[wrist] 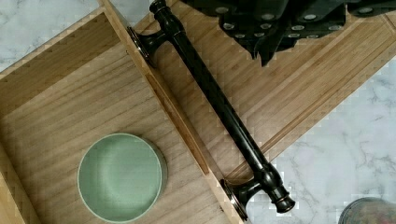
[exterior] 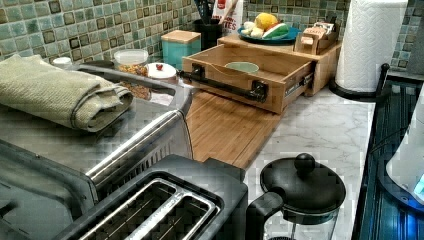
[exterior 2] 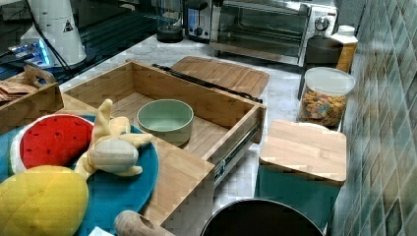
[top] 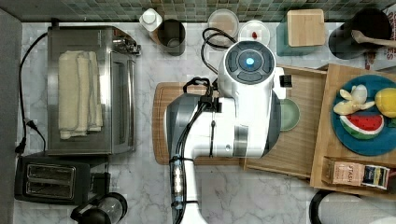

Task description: Close the drawer.

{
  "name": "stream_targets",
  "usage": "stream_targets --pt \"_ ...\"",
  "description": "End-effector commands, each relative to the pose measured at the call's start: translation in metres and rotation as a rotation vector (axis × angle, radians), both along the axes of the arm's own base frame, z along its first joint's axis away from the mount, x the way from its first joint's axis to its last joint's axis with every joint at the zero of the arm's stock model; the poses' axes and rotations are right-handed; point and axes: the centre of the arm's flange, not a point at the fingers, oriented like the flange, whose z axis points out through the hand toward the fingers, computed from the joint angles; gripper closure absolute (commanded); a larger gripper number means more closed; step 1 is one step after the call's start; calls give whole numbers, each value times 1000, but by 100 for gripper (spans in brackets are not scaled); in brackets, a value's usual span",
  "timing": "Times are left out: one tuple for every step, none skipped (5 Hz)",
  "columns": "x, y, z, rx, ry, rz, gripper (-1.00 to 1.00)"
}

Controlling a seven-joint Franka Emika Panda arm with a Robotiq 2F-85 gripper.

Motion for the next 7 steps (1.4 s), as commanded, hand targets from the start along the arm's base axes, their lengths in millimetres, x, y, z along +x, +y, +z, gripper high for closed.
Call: stream_targets --pt "0 -5 0 -4 1 -7 100" --pt "1 -1 -18 -12 -28 112 100" --pt "-4 23 -41 -48 -103 268 100" --pt "3 47 -57 -40 -86 337 100" --pt "8 66 -76 -29 -116 380 100" --pt "6 71 -89 -46 -157 415 100" --pt "12 72 -112 -67 -144 466 100"
